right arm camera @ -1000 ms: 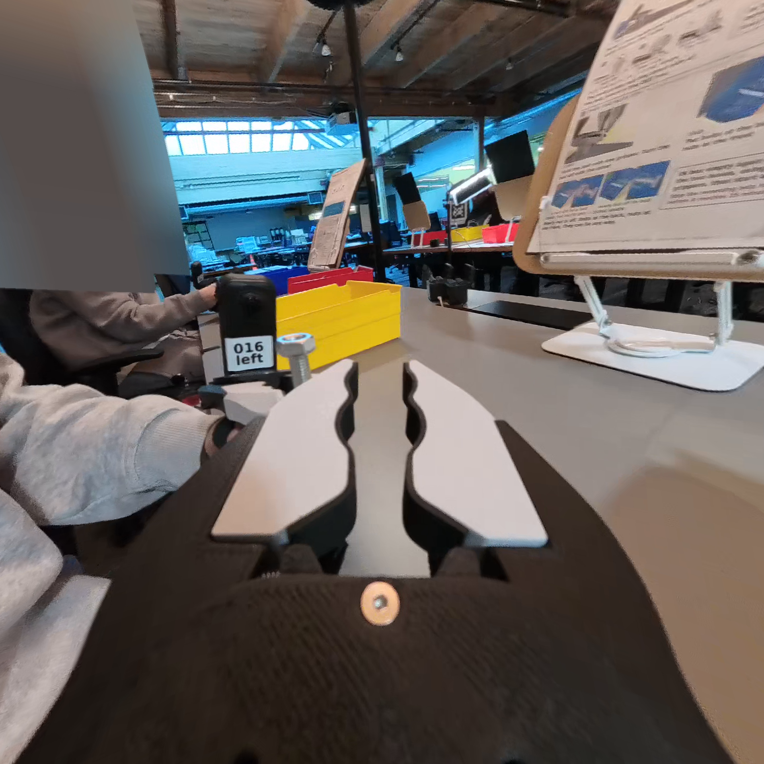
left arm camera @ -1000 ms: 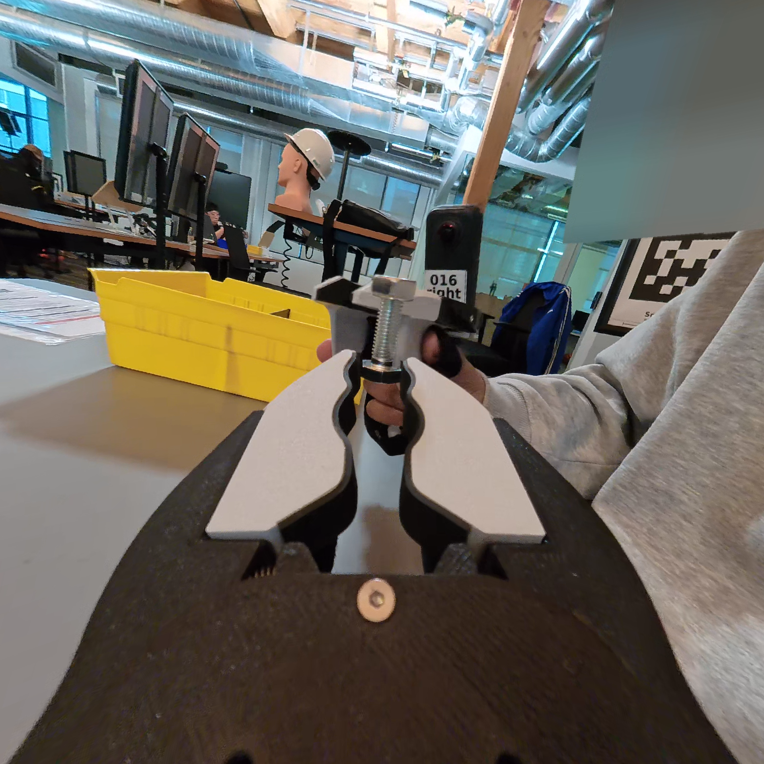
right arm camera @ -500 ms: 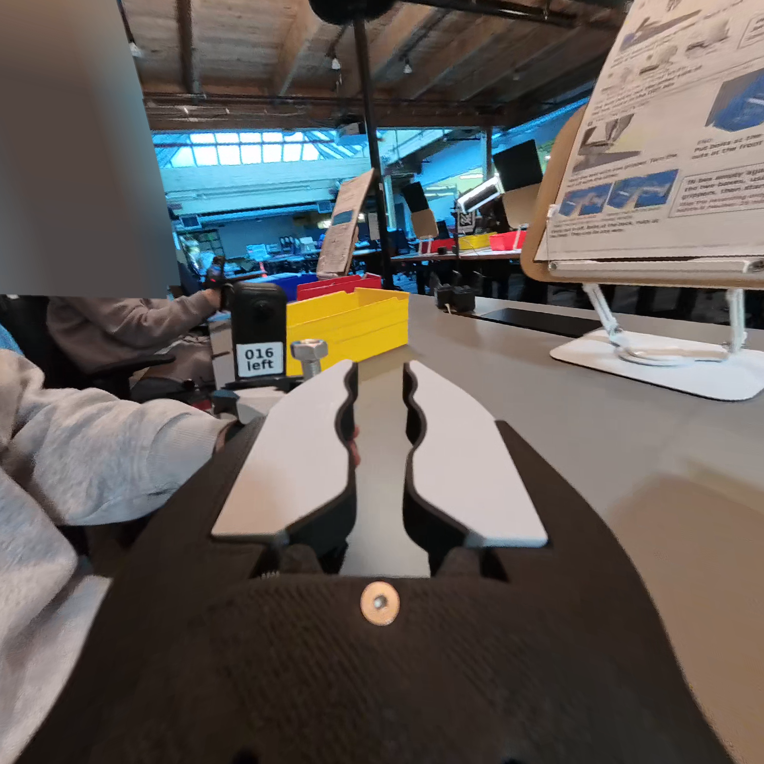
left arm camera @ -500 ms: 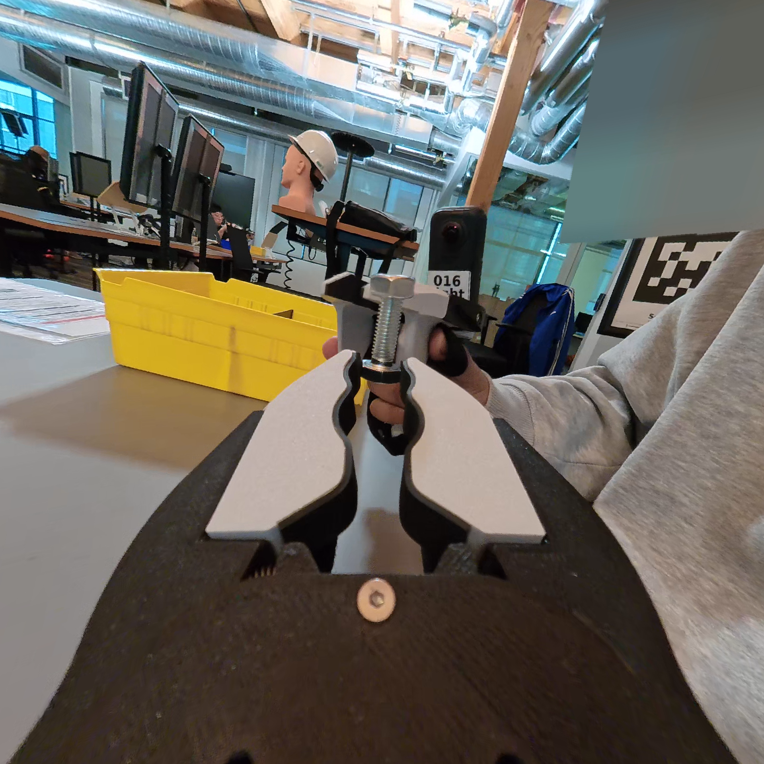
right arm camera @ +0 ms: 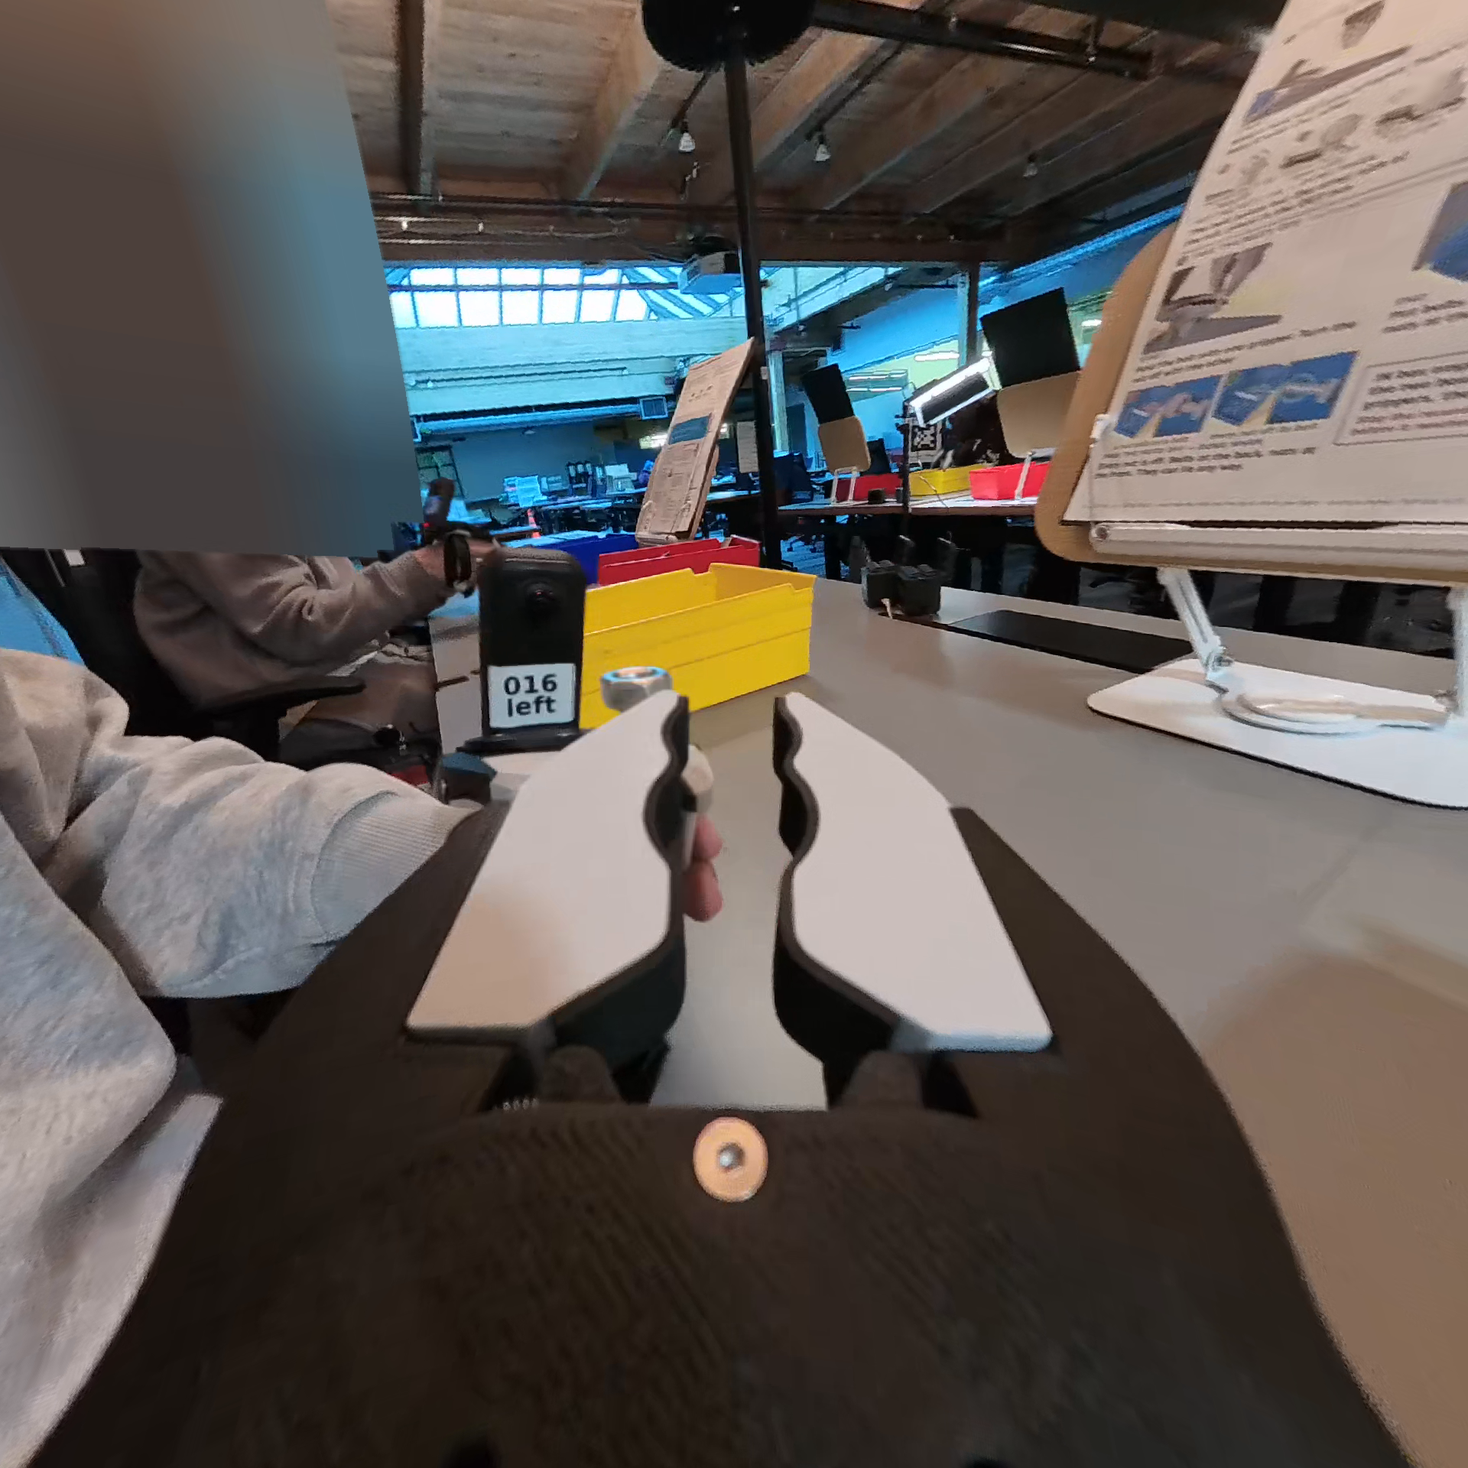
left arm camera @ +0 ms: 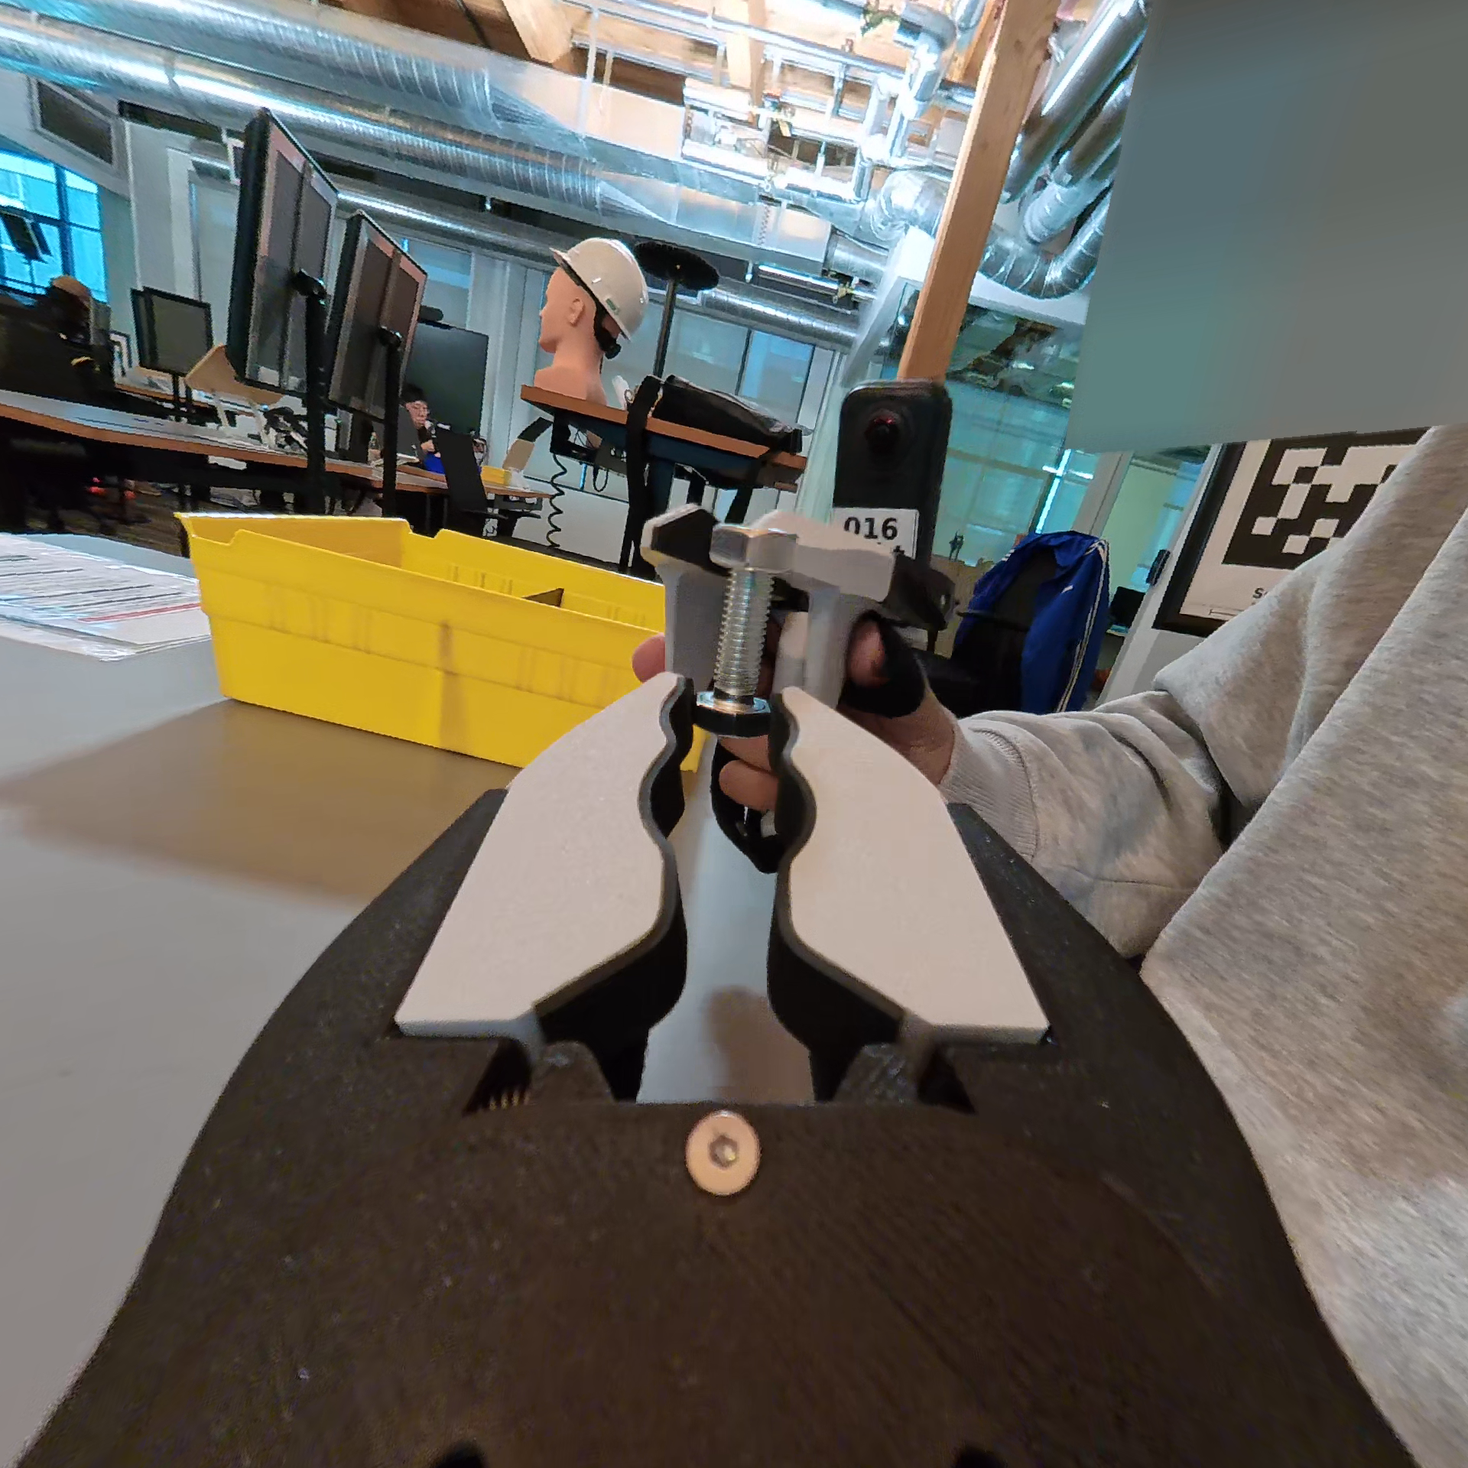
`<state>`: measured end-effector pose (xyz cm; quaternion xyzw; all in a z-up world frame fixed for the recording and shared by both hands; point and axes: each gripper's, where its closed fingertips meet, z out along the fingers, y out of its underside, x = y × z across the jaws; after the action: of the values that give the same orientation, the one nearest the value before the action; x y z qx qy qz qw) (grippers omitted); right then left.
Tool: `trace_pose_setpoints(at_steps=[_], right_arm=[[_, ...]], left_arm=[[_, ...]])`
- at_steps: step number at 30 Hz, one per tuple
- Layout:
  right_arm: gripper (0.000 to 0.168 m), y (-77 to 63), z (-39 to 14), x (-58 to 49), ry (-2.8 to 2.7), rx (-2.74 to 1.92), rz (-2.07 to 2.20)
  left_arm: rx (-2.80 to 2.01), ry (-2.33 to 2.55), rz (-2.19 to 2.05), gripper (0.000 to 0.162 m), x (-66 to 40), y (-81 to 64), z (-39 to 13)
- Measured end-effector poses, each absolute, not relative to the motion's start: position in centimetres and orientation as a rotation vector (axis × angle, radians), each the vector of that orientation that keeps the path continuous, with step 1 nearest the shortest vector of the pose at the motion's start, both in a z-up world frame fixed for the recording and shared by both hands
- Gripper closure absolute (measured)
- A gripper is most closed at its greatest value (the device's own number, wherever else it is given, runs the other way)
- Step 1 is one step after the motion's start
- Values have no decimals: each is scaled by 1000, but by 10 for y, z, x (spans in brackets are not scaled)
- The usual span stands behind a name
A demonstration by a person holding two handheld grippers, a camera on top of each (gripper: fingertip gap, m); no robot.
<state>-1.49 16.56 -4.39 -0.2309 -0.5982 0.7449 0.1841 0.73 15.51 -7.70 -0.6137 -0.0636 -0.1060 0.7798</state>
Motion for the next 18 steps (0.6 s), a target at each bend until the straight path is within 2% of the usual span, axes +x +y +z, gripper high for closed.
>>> trace_pose_setpoints(at_steps=[12, 15, 18], right_arm=[[139, 139, -44, 0, -1757, -532, 2037], [149, 138, -49, -2, -1781, -562, 2012], [149, 139, -49, -1, -1794, -559, 2024]], left_arm=[[-1346, -146, -204, 144, 5, 157, -80], [-1365, -124, -197, 144, 9, 159, -82], [-1369, -118, -202, 144, 11, 160, -82]])
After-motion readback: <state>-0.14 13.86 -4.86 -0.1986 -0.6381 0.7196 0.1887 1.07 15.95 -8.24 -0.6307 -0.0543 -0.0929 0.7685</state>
